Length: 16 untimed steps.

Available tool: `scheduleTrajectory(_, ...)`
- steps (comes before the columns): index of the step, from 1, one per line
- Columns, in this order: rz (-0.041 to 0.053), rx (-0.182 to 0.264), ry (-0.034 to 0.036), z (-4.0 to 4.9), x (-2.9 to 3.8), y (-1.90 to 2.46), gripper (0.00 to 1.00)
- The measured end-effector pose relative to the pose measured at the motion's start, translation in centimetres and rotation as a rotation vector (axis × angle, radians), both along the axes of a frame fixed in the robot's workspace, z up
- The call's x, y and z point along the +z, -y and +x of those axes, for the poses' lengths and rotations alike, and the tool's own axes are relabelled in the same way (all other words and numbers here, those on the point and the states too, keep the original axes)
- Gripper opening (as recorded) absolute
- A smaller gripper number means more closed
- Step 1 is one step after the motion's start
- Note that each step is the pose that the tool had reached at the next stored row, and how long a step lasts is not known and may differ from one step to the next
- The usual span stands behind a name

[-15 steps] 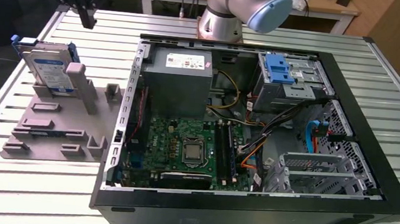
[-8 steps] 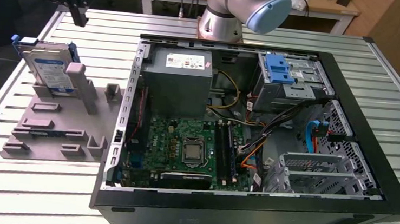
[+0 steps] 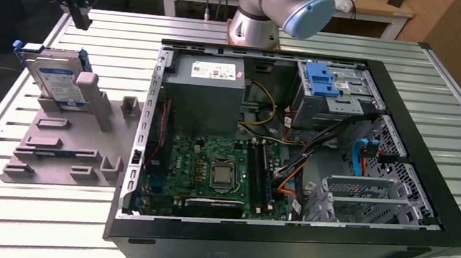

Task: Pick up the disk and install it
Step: 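Reach for the disk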

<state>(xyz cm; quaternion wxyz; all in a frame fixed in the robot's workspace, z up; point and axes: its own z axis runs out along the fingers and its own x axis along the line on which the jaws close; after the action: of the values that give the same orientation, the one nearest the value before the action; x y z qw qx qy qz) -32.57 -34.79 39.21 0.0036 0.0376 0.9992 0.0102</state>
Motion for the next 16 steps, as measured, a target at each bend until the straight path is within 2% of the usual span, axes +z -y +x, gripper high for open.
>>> scheduleTrajectory(5,0.0,0.005,-0.0003,-0.6,0.0,0.0,0.11)
scheduleTrajectory(16,0.0,0.005,-0.0003,-3.44,-0.01,-0.02,0.11)
